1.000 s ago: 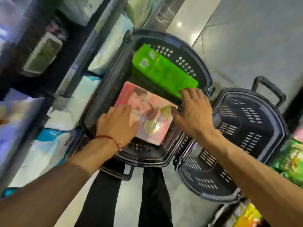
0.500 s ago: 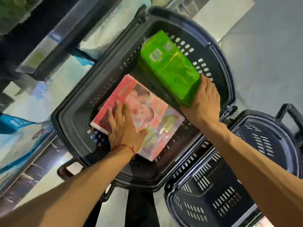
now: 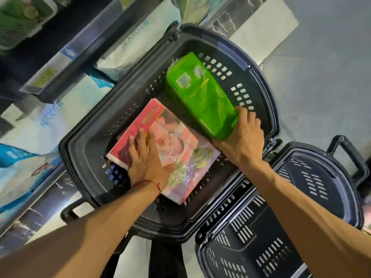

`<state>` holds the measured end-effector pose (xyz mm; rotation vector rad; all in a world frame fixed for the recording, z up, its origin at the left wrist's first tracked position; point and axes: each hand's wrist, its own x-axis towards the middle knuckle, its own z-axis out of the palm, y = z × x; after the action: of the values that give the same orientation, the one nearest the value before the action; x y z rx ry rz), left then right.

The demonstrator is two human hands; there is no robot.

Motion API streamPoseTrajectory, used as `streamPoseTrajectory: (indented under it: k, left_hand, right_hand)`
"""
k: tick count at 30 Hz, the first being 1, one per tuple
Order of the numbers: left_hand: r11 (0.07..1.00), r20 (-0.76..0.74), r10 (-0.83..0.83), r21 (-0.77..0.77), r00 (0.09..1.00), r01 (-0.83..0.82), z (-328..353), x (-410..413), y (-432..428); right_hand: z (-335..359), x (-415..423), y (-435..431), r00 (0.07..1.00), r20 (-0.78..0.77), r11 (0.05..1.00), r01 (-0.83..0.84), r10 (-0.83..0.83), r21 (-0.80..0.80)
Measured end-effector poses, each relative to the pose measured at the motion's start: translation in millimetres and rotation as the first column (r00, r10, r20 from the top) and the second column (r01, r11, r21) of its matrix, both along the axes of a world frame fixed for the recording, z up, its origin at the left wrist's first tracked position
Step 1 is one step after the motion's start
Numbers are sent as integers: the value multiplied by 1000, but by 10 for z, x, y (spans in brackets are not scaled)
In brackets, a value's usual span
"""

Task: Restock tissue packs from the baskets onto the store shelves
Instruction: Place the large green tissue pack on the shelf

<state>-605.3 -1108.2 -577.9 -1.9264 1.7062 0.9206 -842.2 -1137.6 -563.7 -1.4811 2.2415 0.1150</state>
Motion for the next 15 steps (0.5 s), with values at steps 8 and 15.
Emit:
streamPoseTrajectory:
  k: [8, 15]
  left_hand:
    - [979, -106, -150, 121, 983, 163, 182, 253, -297]
    - [984, -353, -178, -55, 918, 169, 945, 330, -624]
  right_hand:
    - [520, 76, 290, 992, 82, 984, 106, -95, -145]
    - [1363, -11, 390, 965, 241, 946, 168, -101, -276]
